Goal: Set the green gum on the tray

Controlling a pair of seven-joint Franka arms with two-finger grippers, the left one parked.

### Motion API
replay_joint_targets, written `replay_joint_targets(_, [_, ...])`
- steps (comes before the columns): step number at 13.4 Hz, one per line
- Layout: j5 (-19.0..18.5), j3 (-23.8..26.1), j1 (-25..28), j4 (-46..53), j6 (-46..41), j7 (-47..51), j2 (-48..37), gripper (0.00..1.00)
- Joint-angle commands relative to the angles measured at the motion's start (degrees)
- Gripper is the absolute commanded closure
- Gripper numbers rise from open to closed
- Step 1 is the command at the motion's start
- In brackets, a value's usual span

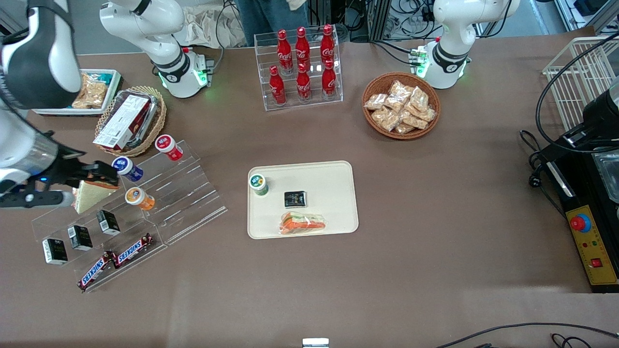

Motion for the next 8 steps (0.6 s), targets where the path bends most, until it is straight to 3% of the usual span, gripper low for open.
replay_joint_targets(1, [-0.04,-0.02,-1.17,0.98,-1.91,-3.46,-0.02,0.01])
replay_joint_targets(8, [0.48,0.07,-1.79,4.40,-5.76,-3.12,0.33,0.01])
